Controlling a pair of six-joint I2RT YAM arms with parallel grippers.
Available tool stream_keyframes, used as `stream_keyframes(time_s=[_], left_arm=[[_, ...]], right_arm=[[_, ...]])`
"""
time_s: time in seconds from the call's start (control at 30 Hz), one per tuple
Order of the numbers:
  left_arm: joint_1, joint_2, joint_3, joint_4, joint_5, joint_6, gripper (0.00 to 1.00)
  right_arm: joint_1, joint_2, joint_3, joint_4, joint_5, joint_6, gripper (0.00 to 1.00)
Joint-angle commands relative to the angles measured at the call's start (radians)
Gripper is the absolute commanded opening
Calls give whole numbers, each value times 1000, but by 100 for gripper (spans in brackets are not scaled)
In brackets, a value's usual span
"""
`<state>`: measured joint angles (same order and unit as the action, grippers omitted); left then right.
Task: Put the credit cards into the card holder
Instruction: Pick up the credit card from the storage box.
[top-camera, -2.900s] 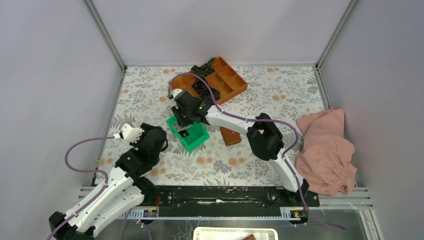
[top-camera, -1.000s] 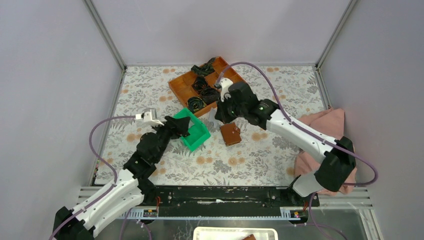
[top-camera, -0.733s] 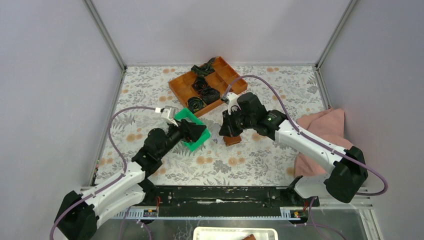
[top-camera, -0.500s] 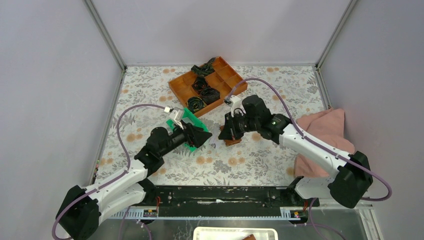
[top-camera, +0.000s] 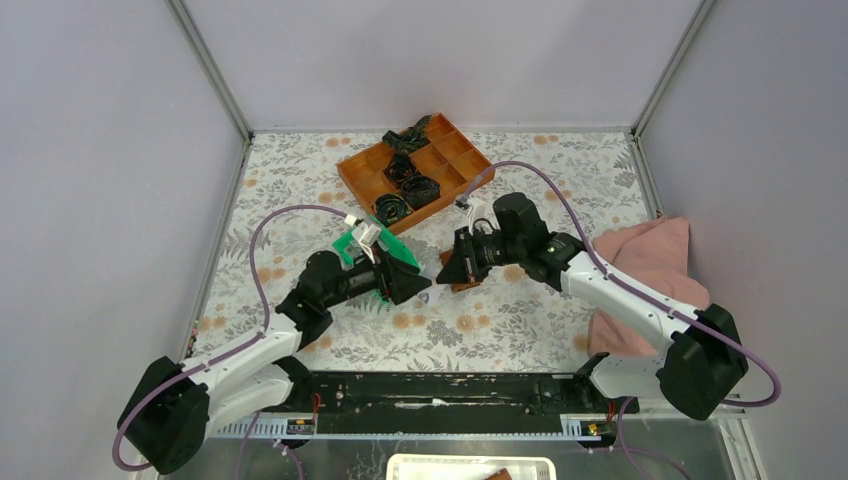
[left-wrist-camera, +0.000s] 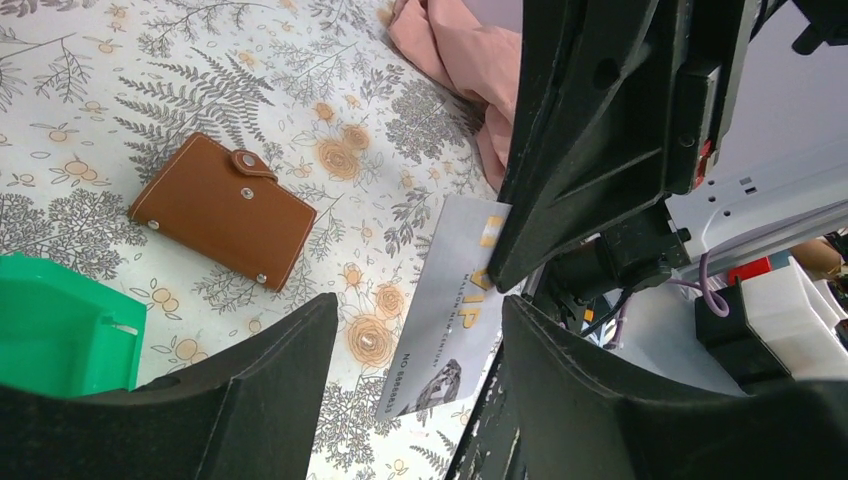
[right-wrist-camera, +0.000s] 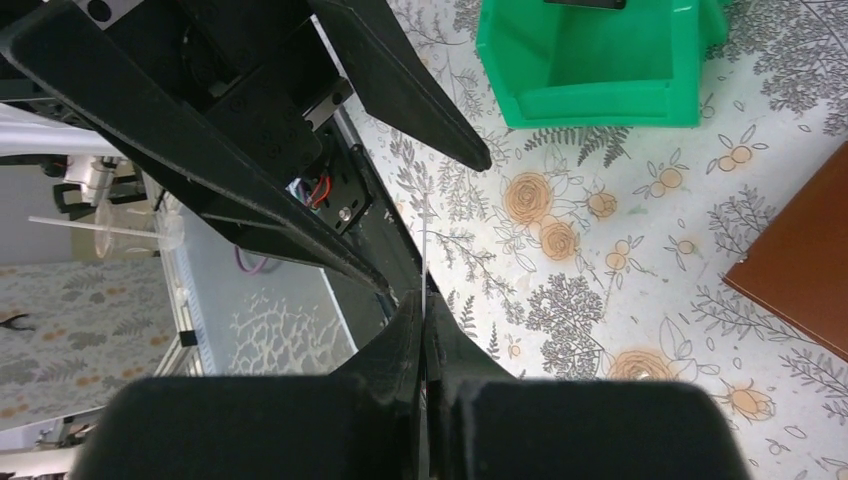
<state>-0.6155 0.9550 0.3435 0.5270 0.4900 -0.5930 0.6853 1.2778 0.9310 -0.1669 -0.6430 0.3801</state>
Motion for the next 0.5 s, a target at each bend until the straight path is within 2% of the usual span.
stream_keyframes(time_s=[0.0,0.07,0.17,0.4,0.47], left_arm=[[20,3,0,87,59,-9,68],[32,16,-4,110,84,-20,65],[43,41,-6,143,123,-38,53],[55,93,-8,185,175,-65,17],[60,95,-10,203,181,-74,4]], right_arm=[[-18,-29,-10,86,-92,46,0],[-25,-19,-15,103,-118,59,0],[-31,0,-22,119,-142,67,0],[-53,35,-32,177,-187,102,0],[-63,46,-31,192,-201,109,0]])
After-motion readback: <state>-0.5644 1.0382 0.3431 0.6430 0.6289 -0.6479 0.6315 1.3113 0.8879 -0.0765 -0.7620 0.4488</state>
